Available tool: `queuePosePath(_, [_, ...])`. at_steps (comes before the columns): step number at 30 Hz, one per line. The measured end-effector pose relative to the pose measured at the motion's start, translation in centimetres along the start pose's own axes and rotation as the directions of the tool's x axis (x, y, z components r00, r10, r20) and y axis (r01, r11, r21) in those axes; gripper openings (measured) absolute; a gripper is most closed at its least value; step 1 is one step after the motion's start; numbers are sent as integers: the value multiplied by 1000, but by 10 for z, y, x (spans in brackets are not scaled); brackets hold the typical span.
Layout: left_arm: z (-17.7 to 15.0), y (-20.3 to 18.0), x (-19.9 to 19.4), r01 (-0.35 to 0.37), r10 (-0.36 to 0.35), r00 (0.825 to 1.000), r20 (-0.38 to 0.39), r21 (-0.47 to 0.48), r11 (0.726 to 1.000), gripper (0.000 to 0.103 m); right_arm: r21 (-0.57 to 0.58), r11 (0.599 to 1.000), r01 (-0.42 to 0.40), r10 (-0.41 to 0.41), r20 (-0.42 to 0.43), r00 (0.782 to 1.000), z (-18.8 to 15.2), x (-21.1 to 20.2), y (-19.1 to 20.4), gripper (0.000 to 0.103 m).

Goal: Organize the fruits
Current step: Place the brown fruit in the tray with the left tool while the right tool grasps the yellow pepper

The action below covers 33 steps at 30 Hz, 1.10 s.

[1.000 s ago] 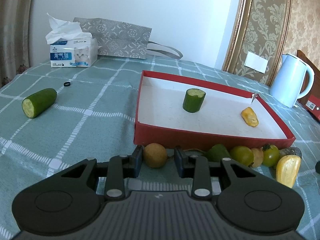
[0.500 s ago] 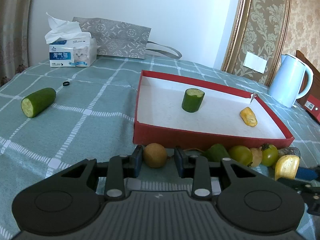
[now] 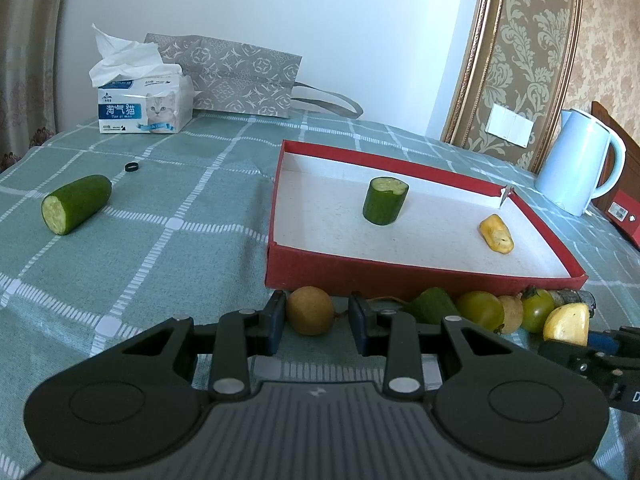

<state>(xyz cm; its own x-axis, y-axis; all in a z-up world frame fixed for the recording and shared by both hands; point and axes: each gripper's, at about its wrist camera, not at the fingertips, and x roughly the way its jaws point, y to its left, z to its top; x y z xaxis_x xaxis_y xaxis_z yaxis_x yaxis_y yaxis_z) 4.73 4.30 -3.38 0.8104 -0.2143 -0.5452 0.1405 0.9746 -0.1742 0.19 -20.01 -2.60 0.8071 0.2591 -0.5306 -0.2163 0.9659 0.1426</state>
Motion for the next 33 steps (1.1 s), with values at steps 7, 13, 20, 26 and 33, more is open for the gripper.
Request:
queuePosePath(7, [0, 0, 0, -2, 2, 1000, 0, 3, 1000, 33, -43, 999, 10, -7, 58, 998, 0, -10, 6, 34])
queuePosePath(13, [0, 0, 0, -6, 6, 1000, 0, 9, 1000, 33, -34, 999, 0, 2, 61, 998, -1, -12, 4, 34])
queuePosePath(20, [1, -2, -3, -53, 53, 999, 12, 7, 999, 33, -40, 999, -2, 6, 83, 997, -2, -16, 5, 34])
queuePosePath(26, [6, -10, -10, -88, 86, 995, 45, 48, 995, 33, -33, 999, -7, 9, 83, 997, -1, -16, 4, 34])
queuePosePath(33, [17, -18, -13, -100, 95, 994, 61, 84, 991, 33, -26, 1000, -13, 16, 89, 996, -1, -18, 2, 34])
